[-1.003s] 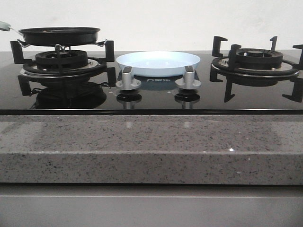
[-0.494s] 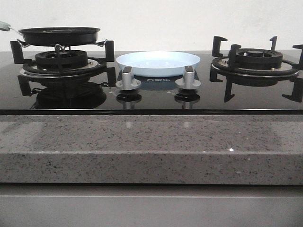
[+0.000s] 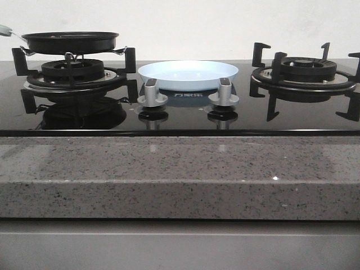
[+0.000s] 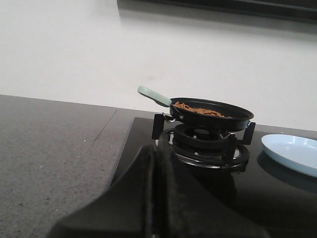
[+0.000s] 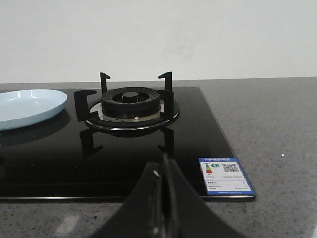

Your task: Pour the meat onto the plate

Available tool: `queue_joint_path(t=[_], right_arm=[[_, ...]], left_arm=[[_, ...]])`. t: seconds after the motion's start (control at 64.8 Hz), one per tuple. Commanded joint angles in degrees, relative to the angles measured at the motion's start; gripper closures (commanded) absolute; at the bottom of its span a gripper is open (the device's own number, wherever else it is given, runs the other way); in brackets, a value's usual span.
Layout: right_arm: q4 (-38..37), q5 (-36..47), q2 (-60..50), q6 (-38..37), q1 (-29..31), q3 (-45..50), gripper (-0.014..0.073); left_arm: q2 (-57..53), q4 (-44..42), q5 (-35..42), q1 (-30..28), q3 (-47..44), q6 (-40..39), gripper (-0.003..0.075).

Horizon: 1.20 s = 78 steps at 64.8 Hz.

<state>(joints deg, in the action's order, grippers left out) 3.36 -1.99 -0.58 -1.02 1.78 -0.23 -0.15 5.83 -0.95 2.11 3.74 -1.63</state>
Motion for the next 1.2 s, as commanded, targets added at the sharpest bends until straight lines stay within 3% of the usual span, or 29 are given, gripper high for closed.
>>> queue_joint_path(t=[0.0, 0.278, 0.556, 1.034, 1.127, 1.188], right_arm=[[-0.4, 0.8, -1.0, 0.2, 0.3, -5.4, 0.0663], [-0.4, -19.1, 6.5, 0.2, 0.3, -23.7, 0.0663], [-0.4, -32.1, 20.3, 0.2, 0.3, -36.3, 0.0663], [-0.4, -33.5, 33.2, 0.2, 0.3, -37.1, 0.0654], [-0.4, -33.7, 33.9, 0.2, 0.3, -37.1, 0.0568], [-0.1, -33.6, 34.0, 0.2, 0.3, -37.1, 0.0467]], left_arm=[[-0.7, 0.2, -0.7, 0.2, 6.5, -0.2, 0.0741], [6.4, 0.2, -17.0, 0.2, 24.2, -0.2, 0.0741], [20.7, 0.1, -29.4, 0.2, 36.6, -0.1, 0.0741], [31.1, 0.3, -29.4, 0.2, 38.0, 0.0, 0.0740], [31.8, 0.0, -29.4, 0.2, 38.0, 0.0, 0.0726], [32.2, -0.2, -29.4, 0.2, 38.0, 0.0, 0.0665]])
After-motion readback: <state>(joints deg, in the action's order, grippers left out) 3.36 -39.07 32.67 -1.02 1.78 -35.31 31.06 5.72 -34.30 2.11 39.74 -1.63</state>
